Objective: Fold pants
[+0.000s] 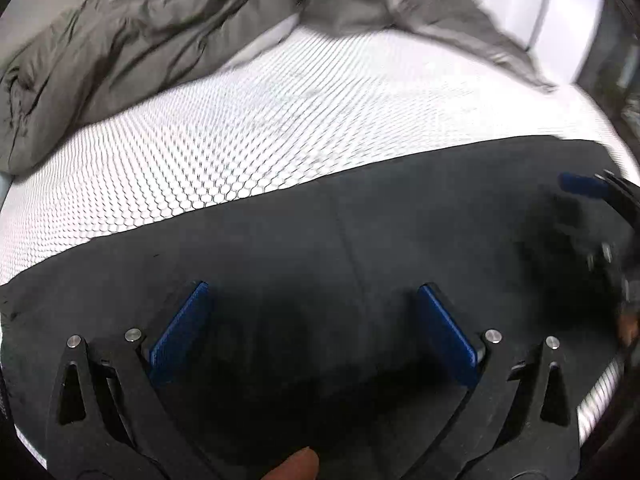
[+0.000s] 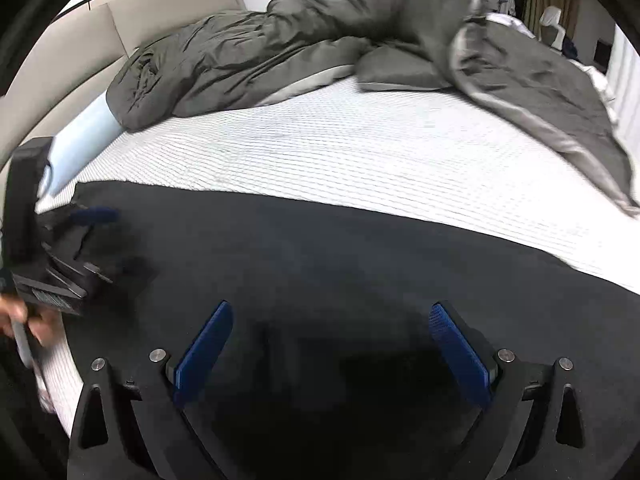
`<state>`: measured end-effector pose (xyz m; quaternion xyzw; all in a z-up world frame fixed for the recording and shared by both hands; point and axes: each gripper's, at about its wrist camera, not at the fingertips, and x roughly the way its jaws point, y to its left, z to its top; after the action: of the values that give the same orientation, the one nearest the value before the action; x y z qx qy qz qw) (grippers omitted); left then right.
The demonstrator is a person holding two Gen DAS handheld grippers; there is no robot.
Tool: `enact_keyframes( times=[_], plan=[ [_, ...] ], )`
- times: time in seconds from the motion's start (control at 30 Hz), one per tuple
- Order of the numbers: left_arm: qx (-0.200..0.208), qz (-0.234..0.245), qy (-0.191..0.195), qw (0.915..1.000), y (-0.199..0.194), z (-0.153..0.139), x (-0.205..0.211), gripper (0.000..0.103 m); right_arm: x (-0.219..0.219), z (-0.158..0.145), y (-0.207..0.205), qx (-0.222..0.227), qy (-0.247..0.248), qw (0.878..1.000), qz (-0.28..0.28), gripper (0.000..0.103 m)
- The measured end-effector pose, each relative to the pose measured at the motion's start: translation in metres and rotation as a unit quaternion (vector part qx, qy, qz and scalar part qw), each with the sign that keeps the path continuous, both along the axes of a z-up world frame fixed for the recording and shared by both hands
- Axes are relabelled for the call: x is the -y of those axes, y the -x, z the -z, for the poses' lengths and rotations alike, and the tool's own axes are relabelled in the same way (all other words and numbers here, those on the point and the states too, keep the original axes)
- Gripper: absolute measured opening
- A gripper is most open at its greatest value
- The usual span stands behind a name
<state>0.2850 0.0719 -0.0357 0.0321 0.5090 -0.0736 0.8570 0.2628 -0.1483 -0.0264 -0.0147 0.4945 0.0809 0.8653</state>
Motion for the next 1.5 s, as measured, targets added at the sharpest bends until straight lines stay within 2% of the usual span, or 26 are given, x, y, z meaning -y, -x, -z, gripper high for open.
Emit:
enact_keyframes(
  times=[0.1, 0.17, 0.27, 0.33, 0.37, 0.4, 0.47, 0.53, 0.63, 0.67, 0.7, 0.73, 0.8, 0.87, 0.97, 1.03, 1.07, 1.1, 1.17, 1.2, 1.23, 1.3, 1.37, 1.4, 1.47, 1.5],
  plan=[
    [-0.006, -0.006, -0.002, 1.0000, 0.004, 0.007, -0.002, 0.103, -0.031, 0.031, -0.026, -0.041, 0.052, 0.998, -0.014, 0.100],
    [0.004, -0.006, 0.007, 1.0000, 0.011, 0.002, -0.019, 0.103, -0.029, 0.040, -0.028, -0.051, 0.074, 0.996, -0.021, 0.100],
    [0.008, -0.048, -0.025, 0.9985, 0.006, 0.002, -0.058, 0.103, -0.010, 0.036, -0.026, -0.067, 0.069, 0.995, -0.010, 0.100],
    [0.008, -0.089, -0.030, 0.9955, 0.005, 0.000, -0.093, 0.103, 0.008, 0.035, -0.026, -0.074, 0.075, 0.994, 0.008, 0.100],
    [0.013, -0.119, -0.056, 0.9913, 0.003, 0.000, -0.111, 0.103, 0.018, 0.034, -0.024, -0.074, 0.077, 0.994, 0.017, 0.101],
    [0.028, -0.165, -0.101, 0.9807, 0.007, -0.004, -0.129, 0.103, 0.029, 0.034, -0.022, -0.077, 0.082, 0.993, 0.029, 0.101],
    [0.042, -0.216, -0.116, 0.9685, 0.013, -0.009, -0.153, 0.103, 0.039, 0.031, -0.019, -0.073, 0.077, 0.994, 0.039, 0.101],
    [0.041, -0.219, -0.087, 0.9711, 0.017, -0.012, -0.165, 0.102, 0.041, 0.028, -0.017, -0.065, 0.071, 0.994, 0.047, 0.101],
    [0.043, -0.188, -0.044, 0.9803, 0.020, -0.015, -0.163, 0.102, 0.032, 0.022, -0.012, -0.055, 0.063, 0.996, 0.039, 0.101],
    [0.035, -0.169, -0.051, 0.9836, 0.018, -0.012, -0.157, 0.101, 0.024, 0.019, -0.010, -0.050, 0.056, 0.997, 0.031, 0.101],
    [0.028, -0.165, -0.073, 0.9832, 0.013, -0.008, -0.152, 0.097, 0.018, 0.017, -0.008, -0.045, 0.053, 0.997, 0.023, 0.101],
    [0.026, -0.162, -0.098, 0.9815, 0.010, -0.004, -0.149, 0.088, 0.014, 0.016, -0.006, -0.042, 0.055, 0.997, 0.016, 0.101],
    [0.033, -0.171, -0.097, 0.9800, 0.008, -0.003, -0.146, 0.071, 0.006, 0.018, -0.005, -0.044, 0.069, 0.997, 0.002, 0.101],
    [0.041, -0.187, -0.109, 0.9755, 0.011, -0.007, -0.152, 0.040, 0.004, 0.025, -0.006, -0.055, 0.087, 0.995, 0.002, 0.101],
    [0.038, -0.210, -0.144, 0.9662, 0.007, -0.009, -0.165, 0.028, 0.021, 0.025, 0.006, -0.058, 0.086, 0.995, 0.012, 0.101],
    [0.028, -0.231, -0.198, 0.9520, 0.020, -0.014, -0.170, 0.027, 0.028, 0.021, 0.015, -0.053, 0.095, 0.994, 0.016, 0.101],
    [0.028, -0.233, -0.196, 0.9522, 0.021, -0.015, -0.175, 0.027, 0.032, 0.020, 0.014, -0.052, 0.096, 0.994, 0.017, 0.101],
    [0.031, -0.234, -0.165, 0.9575, 0.033, -0.021, -0.177, 0.028, 0.036, 0.017, 0.019, -0.049, 0.095, 0.994, 0.019, 0.101],
    [0.049, -0.237, -0.114, 0.9636, 0.050, -0.028, -0.175, 0.040, 0.042, 0.012, 0.031, -0.042, 0.091, 0.995, 0.016, 0.101],
    [0.060, -0.225, -0.073, 0.9698, 0.063, -0.030, -0.169, 0.041, 0.043, 0.011, 0.037, -0.038, 0.090, 0.995, 0.015, 0.101],
    [0.060, -0.214, -0.059, 0.9732, 0.073, -0.033, -0.166, 0.042, 0.045, 0.009, 0.041, -0.033, 0.088, 0.995, 0.011, 0.101],
    [0.046, -0.173, -0.056, 0.9822, 0.079, -0.021, -0.151, 0.042, 0.050, 0.004, 0.049, -0.024, 0.073, 0.997, 0.002, 0.101],
    [0.033, -0.173, -0.086, 0.9805, 0.071, -0.007, -0.147, 0.041, 0.050, 0.004, 0.059, -0.024, 0.060, 0.998, -0.006, 0.101],
    [0.037, -0.197, -0.079, 0.9766, 0.071, -0.005, -0.154, 0.039, 0.053, 0.005, 0.064, -0.027, 0.065, 0.997, -0.008, 0.101],
    [0.039, -0.246, -0.084, 0.9647, 0.068, -0.008, -0.170, 0.009, 0.054, 0.012, 0.066, -0.037, 0.089, 0.995, -0.006, 0.101],
    [0.043, -0.277, -0.104, 0.9542, 0.069, -0.010, -0.176, 0.005, 0.058, 0.014, 0.068, -0.039, 0.093, 0.995, -0.002, 0.101]
  ],
)
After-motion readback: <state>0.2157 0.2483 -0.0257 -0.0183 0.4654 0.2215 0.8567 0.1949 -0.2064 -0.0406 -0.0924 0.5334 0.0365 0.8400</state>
